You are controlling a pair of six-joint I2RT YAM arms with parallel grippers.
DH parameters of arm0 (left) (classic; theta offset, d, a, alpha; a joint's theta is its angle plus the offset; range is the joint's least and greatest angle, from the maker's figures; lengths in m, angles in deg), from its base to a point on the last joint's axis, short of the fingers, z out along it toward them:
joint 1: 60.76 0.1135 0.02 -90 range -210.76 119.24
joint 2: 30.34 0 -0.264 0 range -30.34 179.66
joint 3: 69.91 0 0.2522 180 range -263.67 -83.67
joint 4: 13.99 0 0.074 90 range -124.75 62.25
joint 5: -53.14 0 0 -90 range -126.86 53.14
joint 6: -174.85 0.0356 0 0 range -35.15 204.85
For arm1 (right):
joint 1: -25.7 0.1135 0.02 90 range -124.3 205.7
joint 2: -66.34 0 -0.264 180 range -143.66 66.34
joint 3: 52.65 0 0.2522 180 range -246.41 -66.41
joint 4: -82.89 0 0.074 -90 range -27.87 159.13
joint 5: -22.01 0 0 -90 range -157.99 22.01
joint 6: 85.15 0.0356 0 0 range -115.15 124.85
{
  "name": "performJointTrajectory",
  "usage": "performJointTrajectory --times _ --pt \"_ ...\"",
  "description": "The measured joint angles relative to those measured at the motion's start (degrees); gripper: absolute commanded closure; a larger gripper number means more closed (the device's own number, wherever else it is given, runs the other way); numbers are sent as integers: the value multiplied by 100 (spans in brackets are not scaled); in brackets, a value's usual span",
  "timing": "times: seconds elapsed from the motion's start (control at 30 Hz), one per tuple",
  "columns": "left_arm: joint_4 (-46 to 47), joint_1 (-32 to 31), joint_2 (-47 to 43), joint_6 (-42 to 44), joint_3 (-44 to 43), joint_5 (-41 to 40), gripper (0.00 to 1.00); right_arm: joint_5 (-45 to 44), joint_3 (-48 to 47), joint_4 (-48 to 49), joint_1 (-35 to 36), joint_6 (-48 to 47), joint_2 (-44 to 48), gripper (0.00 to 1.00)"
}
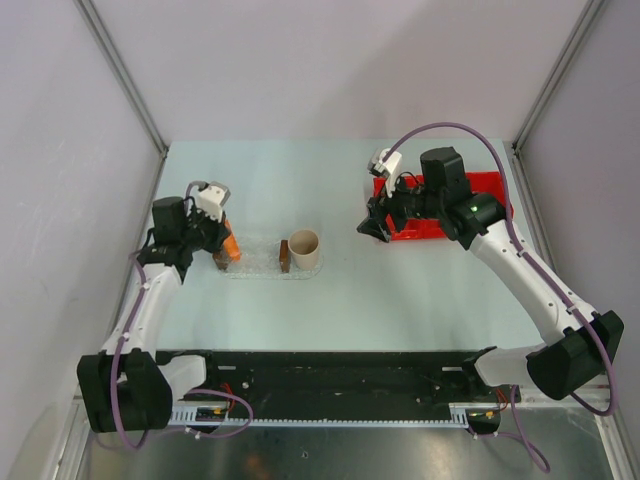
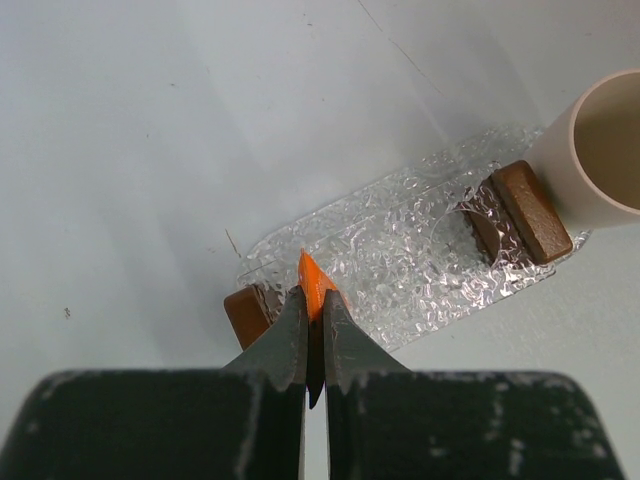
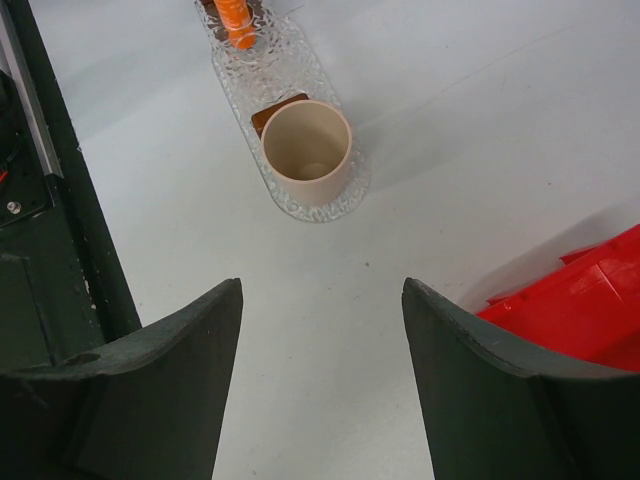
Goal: Prepare toiletry sets of a toothbrush and toothpaste on the tray
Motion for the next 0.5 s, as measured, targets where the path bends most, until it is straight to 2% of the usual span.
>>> performJointTrajectory --times 0.3,0.33,0.4,0.5 --pt "42 0 177 7 2 -2 98 0 0 0 -11 0 0 30" --pt "50 0 181 9 7 -2 97 0 0 0 -11 0 0 30" --pt "87 0 192 33 9 -2 86 0 0 0 -11 0 0 30" --pt "118 0 216 61 11 -4 83 0 0 0 -11 0 0 30"
